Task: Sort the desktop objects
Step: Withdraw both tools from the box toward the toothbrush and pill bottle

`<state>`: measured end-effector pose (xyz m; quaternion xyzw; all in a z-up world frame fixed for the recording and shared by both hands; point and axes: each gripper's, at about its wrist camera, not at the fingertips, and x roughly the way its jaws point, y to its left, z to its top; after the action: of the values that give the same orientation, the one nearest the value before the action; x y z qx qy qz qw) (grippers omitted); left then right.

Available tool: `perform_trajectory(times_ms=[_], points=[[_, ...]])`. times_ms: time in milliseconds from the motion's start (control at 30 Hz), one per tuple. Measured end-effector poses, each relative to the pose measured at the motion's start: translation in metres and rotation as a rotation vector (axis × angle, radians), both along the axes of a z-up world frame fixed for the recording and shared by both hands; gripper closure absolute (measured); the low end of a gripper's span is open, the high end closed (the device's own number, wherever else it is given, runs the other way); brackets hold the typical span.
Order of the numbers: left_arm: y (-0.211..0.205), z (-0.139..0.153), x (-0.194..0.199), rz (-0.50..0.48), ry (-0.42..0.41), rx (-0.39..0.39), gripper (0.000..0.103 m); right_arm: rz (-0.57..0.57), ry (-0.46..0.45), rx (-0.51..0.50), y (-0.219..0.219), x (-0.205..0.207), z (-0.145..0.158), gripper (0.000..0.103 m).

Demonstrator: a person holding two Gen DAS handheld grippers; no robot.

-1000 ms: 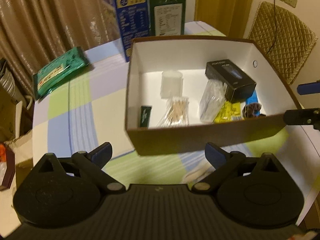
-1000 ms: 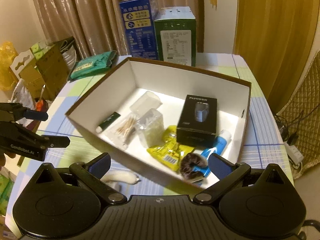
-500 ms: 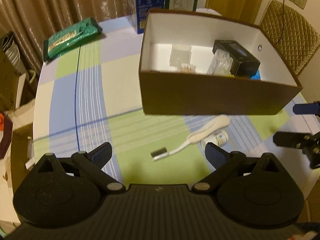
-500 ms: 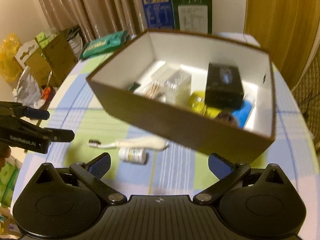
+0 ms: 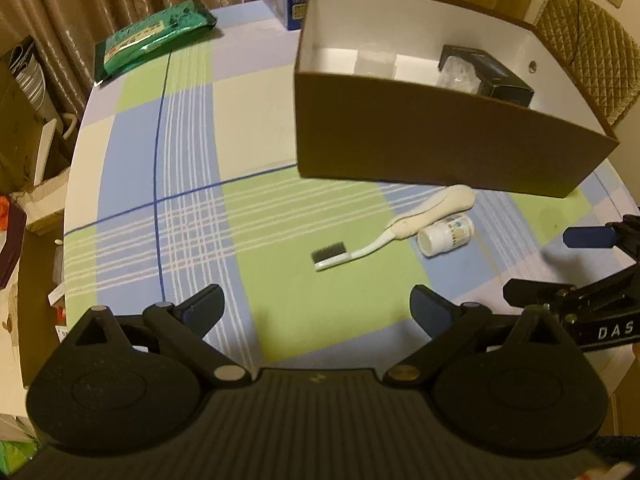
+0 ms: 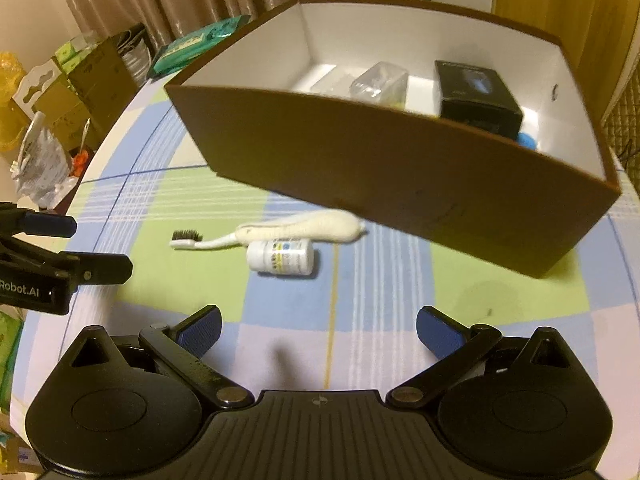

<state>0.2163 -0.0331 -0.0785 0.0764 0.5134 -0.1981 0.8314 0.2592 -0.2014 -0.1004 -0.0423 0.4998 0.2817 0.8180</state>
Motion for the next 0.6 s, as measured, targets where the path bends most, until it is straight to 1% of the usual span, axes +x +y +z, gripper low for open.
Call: perform_trajectory(times_ms=[133, 300, 333, 400, 433, 600], points=[[0.006, -0.005, 0.003, 0.009, 0.014, -0.002, 0.005, 0.0, 0.01, -0.003, 0.007, -0.002, -0.008, 0.002], [0.013, -0.01, 0.008, 0.017, 0.023, -0.003, 0.005, -0.012, 0.001, 0.007, 0.014, -0.001, -0.014, 0.002], [0.013, -0.012, 0.009, 0.018, 0.025, -0.003, 0.005, -0.003, 0.005, 0.007, 0.016, 0.0, -0.015, 0.004], [0.014, -0.014, 0.012, 0.018, 0.03, -0.006, 0.005, 0.011, -0.002, -0.003, 0.021, 0.0, -0.017, 0.012], [0.014, -0.016, 0.013, 0.018, 0.032, -0.008, 0.005, 0.017, -0.006, -0.005, 0.023, 0.001, -0.018, 0.018], [0.015, -0.022, 0.019, 0.021, 0.04, -0.009, 0.005, 0.023, -0.014, -0.004, 0.034, 0.005, -0.025, 0.027]])
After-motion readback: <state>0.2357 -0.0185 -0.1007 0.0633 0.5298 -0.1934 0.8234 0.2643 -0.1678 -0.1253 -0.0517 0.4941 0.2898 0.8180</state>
